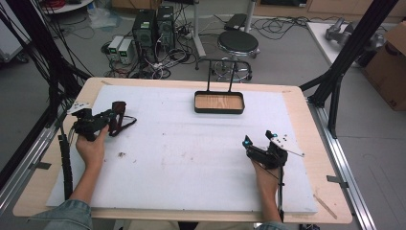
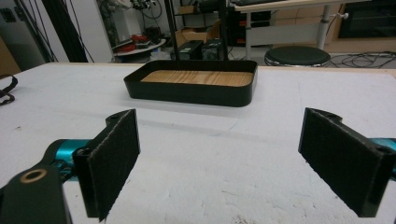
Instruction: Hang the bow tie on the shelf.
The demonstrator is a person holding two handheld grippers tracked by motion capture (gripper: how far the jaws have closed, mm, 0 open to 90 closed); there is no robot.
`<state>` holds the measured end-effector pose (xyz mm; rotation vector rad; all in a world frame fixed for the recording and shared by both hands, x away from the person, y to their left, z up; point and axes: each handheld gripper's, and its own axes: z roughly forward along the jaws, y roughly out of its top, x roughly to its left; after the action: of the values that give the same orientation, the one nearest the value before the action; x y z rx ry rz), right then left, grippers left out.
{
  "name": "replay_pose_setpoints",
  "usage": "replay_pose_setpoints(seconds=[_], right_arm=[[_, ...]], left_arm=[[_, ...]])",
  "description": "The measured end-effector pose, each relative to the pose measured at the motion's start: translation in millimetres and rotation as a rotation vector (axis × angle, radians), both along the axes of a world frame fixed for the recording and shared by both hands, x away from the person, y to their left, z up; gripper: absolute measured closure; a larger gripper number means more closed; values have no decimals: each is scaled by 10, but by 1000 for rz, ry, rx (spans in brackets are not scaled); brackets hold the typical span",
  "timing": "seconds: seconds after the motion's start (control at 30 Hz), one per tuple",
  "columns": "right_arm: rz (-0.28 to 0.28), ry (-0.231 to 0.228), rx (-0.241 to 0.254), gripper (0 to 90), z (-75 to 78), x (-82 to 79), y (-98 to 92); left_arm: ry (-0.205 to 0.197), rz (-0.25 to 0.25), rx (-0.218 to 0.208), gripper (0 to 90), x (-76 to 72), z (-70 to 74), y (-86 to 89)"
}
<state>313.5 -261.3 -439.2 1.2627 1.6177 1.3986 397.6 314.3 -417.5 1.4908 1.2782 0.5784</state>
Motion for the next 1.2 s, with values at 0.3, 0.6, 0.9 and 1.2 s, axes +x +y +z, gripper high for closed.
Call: replay_pose_setpoints(seconds=[0.3,0.6,0.9,1.2], right_arm=[[1,5,8,118,-3,1,-4],[0,9,14,118,-3,4,-3],[-1,7,13,118,-3,3,-3],[4,12,21,118,-4,5,-9]], left_arm=[[-48,-142,-6,759,48,156,-250],[-63,-245,29,762,182,237,-648],[-107,-358,34,763,323,545,-1095],[-134,-444,37,763,464,746,-1455]])
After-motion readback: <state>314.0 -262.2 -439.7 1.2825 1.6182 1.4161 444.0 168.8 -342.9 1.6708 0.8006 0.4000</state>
